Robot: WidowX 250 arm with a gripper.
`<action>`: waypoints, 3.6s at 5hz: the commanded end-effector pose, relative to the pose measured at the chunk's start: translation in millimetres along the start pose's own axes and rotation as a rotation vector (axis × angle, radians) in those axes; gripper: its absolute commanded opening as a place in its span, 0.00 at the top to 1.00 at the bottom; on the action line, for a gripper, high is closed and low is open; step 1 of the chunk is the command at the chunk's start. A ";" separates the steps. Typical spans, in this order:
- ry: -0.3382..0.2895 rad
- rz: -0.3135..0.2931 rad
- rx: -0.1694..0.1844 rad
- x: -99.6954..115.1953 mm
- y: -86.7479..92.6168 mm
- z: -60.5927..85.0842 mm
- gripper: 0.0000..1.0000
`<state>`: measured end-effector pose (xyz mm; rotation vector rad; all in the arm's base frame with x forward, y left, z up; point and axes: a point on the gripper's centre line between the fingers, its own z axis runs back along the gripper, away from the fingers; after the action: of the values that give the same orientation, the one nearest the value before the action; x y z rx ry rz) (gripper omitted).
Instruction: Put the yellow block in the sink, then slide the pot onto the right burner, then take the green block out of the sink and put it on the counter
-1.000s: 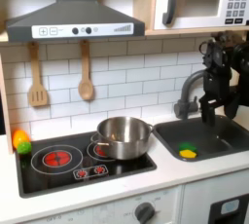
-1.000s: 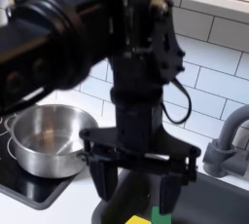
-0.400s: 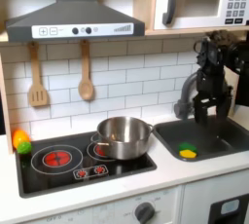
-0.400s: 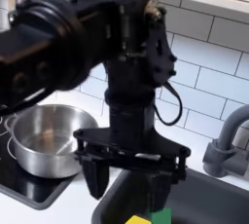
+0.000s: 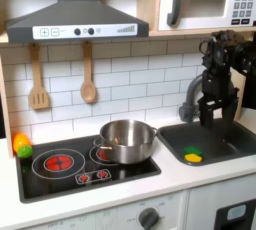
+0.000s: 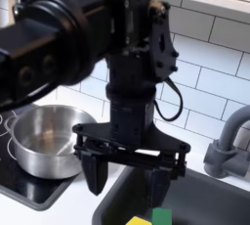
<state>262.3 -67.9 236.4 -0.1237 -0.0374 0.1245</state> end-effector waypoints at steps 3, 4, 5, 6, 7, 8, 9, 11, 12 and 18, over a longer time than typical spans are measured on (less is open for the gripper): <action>0.001 0.000 0.000 0.2 0.0 -0.4 0.00; -0.026 0.009 -0.014 13.9 -2.0 -3.9 0.00; -0.026 0.014 -0.031 29.8 -11.0 -12.7 0.00; -0.028 0.023 -0.044 44.9 -17.5 -20.1 0.00; -0.033 0.034 -0.045 50.6 -20.8 -24.8 0.00; -0.018 0.059 -0.043 56.3 -21.0 -38.5 0.00; -0.001 0.064 -0.044 64.5 -23.9 -51.1 0.00; 0.001 0.088 -0.056 92.5 -36.2 -62.8 0.00; 0.007 0.101 -0.054 101.6 -45.7 -69.8 0.00; 0.029 0.106 0.047 110.5 -29.8 -97.2 0.00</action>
<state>381.2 -95.7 144.5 -0.0813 0.0032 0.2298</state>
